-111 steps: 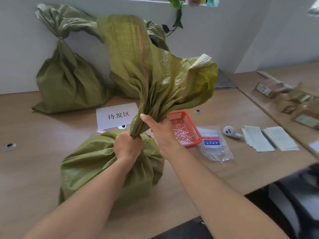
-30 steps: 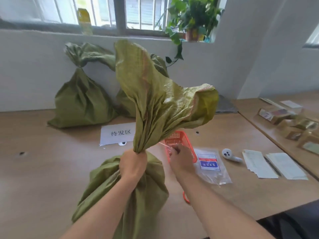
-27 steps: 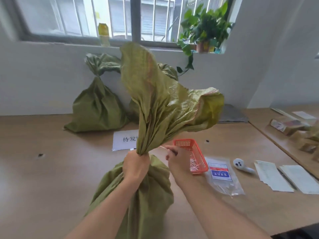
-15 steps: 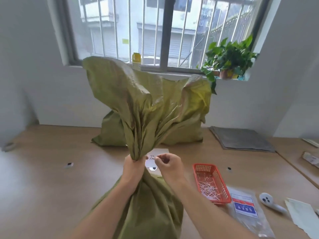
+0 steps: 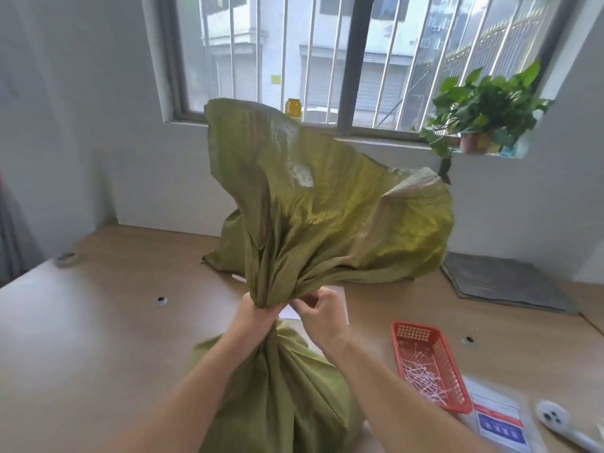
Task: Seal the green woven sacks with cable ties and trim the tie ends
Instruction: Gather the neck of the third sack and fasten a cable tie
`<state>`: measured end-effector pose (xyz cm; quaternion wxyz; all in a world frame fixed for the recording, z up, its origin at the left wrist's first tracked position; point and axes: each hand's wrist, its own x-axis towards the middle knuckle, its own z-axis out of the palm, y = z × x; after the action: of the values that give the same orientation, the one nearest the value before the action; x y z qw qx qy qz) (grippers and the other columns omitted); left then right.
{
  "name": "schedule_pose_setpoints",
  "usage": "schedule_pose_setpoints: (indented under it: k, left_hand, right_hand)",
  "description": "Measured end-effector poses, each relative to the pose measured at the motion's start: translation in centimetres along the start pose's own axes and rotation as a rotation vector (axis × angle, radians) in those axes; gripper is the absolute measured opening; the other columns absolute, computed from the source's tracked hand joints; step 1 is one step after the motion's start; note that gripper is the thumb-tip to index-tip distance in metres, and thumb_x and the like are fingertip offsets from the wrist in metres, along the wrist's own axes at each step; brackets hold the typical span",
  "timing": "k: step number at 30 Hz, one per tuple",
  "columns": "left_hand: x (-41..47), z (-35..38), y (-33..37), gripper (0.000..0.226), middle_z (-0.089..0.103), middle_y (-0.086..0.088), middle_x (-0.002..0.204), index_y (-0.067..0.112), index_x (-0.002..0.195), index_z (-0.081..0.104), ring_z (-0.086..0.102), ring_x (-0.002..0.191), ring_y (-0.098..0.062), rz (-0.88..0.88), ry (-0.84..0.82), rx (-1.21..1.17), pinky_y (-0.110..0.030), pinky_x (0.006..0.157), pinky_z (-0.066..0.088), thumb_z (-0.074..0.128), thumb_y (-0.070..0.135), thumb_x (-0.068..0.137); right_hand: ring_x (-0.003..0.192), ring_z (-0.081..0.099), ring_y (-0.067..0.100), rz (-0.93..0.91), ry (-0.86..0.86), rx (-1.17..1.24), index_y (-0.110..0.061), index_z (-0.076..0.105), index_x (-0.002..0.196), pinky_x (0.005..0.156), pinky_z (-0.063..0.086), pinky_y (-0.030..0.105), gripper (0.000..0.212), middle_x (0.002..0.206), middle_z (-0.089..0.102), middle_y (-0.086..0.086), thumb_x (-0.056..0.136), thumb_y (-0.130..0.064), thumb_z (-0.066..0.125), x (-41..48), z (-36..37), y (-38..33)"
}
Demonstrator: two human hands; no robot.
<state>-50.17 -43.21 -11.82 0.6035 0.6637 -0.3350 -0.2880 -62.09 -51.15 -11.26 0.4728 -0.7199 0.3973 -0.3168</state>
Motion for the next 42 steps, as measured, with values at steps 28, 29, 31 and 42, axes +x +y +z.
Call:
schedule_pose_setpoints:
  k: [28, 29, 31, 42]
  left_hand:
    - [5.8, -1.9, -3.4, 0.023, 0.077, -0.007, 0.089, 0.015, 0.100, 0.070, 0.073, 0.080, -0.026, 0.053, 0.012, -0.180, -0.049, 0.072, 0.061, 0.070, 0.023, 0.078]
    - [5.9, -2.1, -3.6, 0.027, 0.078, -0.006, 0.091, 0.017, 0.101, 0.071, 0.075, 0.085, -0.027, 0.044, 0.012, -0.161, -0.052, 0.077, 0.062, 0.073, 0.029, 0.077]
    - [6.3, -2.2, -3.8, 0.030, 0.078, -0.004, 0.091, 0.020, 0.098, 0.071, 0.075, 0.088, -0.027, 0.040, 0.036, -0.130, -0.055, 0.081, 0.061, 0.072, 0.034, 0.071]
    - [6.6, -1.8, -3.3, 0.033, 0.076, -0.010, 0.103, 0.018, 0.111, 0.065, 0.073, 0.097, -0.030, 0.068, -0.052, -0.117, -0.048, 0.085, 0.061, 0.078, 0.017, 0.082]
  right_hand:
    - [0.058, 0.074, 0.022, 0.142, 0.174, 0.186, -0.007, 0.079, 0.082, 0.056, 0.059, 0.033, 0.028, 0.071, 0.078, 0.008, 0.072, -0.029, 0.095, 3.2, 5.1, -3.0]
    - [0.059, 0.074, 0.022, 0.175, 0.160, 0.240, -0.004, 0.079, 0.084, 0.056, 0.057, 0.029, 0.024, 0.072, 0.078, 0.009, 0.075, -0.021, 0.093, 3.3, 5.0, -2.9]
    - [0.069, 0.077, 0.024, 0.220, 0.112, 0.313, 0.001, 0.078, 0.087, 0.064, 0.059, 0.028, 0.021, 0.080, 0.079, 0.014, 0.075, -0.010, 0.093, 3.5, 4.8, -2.6]
    - [0.056, 0.070, 0.017, 0.182, 0.028, 0.228, -0.003, 0.074, 0.076, 0.052, 0.053, 0.020, 0.013, 0.058, 0.071, 0.000, 0.080, 0.001, 0.086, 4.7, 2.9, -2.2]
